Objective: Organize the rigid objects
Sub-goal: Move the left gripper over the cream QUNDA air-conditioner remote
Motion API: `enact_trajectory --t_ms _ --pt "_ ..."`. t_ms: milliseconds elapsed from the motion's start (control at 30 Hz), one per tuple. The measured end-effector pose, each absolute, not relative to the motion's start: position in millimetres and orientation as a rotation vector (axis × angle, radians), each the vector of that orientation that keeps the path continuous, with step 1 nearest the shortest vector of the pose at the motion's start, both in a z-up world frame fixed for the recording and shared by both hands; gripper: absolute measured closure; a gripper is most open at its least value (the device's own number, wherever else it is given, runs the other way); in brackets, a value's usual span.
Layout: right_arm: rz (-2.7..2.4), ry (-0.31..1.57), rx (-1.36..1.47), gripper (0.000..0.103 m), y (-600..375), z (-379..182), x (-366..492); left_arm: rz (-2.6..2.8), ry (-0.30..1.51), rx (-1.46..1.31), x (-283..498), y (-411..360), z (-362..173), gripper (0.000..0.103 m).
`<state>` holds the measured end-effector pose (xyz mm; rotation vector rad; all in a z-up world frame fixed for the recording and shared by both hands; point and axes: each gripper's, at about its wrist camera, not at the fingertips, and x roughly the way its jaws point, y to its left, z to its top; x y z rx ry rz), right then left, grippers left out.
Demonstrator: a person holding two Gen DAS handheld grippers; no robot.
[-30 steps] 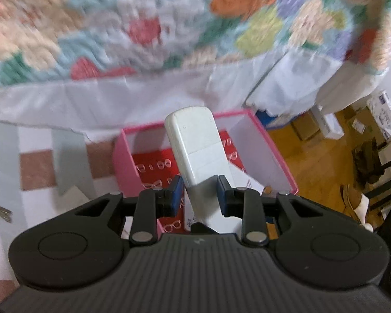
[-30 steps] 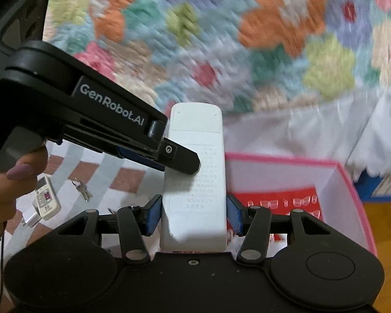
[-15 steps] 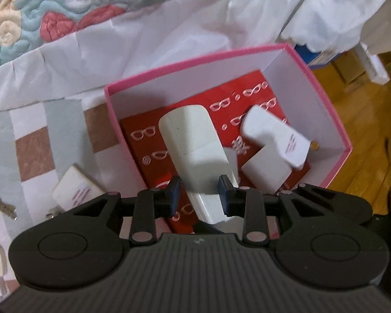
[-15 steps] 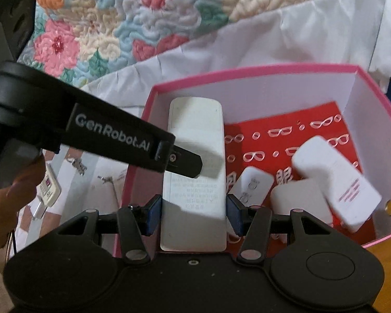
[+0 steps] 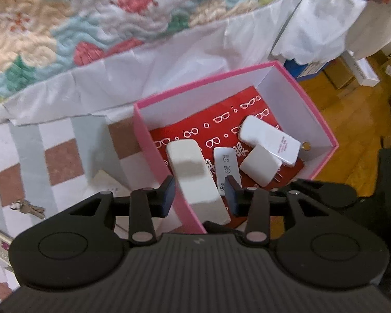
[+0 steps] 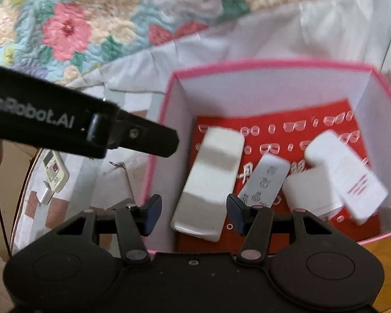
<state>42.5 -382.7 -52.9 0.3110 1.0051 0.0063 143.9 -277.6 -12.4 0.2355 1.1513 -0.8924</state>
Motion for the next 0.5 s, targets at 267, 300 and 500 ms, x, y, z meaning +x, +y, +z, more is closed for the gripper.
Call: enact_trajectory --t_ms 267,300,500 --pt "0.06 0.881 0.224 0.042 -337 -10 15 -0.882 1.084 0.216 131 -215 10 0.062" --pt "0.074 0.87 0.22 0.042 -329 -7 12 -0.878 1.088 0.207 130 -206 12 0.062" --pt "0.193 0.819 0.165 0.042 -289 19 11 -0.826 1.046 0.207 121 -152 29 0.062"
